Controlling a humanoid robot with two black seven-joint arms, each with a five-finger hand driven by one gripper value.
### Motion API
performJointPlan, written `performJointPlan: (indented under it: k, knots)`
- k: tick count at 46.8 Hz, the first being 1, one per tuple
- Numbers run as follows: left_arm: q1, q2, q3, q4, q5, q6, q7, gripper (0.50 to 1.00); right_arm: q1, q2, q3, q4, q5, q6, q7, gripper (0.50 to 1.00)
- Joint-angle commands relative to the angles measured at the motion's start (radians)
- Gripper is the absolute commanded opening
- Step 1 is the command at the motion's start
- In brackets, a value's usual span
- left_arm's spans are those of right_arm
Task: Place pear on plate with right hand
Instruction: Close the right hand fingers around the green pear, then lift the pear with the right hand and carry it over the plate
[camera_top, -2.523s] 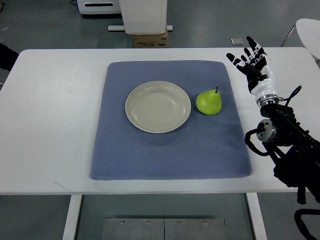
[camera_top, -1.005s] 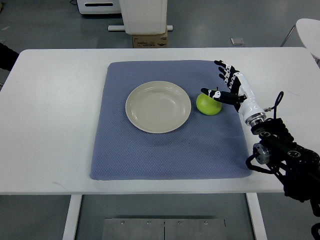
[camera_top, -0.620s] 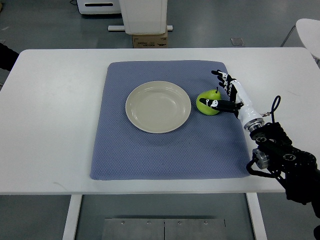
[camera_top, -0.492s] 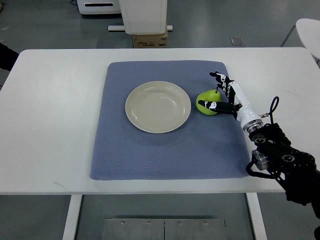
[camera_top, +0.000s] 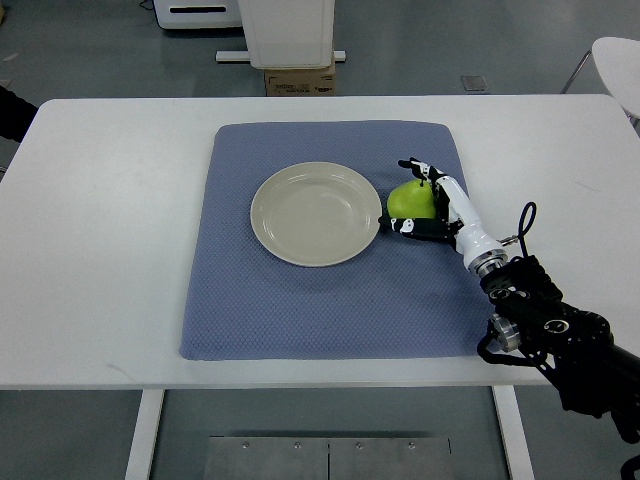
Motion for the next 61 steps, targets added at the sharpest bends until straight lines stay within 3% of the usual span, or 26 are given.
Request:
performJointPlan:
  k: [1,10,15,18,38,61]
  knots:
    - [0.000,0.000,0.001,0.000,0.000,0.000,0.000,1.000,0.000,0.000,-0.007,-0.008,0.001,-0.007,0.000,0.935]
    - [0.001,0.000,0.001,0.000,0.000,0.000,0.000,1.000,0.006,0.000,-0.021,-0.043,-0.001,-0.012,0.000,0.820]
    - [0.000,0.000,-0.001,0.000,0.000,0.000,0.000,1.000,0.011,0.003,-0.021,-0.071,-0.001,-0.012,0.000,0.661]
    - [0.001,0.000,-0.001,0.000,0.000,0.000,0.000,1.000,0.014,0.003,-0.033,-0.073,-0.001,-0.012,0.000,0.500]
    - [0.000,0.000,-0.001,0.000,0.000,0.000,0.000,1.000,0.117,-0.003,-0.035,-0.056,0.016,-0.005,0.000,0.500]
    - [0.000,0.000,-0.001,0.000,0.000,0.000,0.000,1.000,0.213,0.046,-0.030,0.082,0.028,0.073,0.000,0.500]
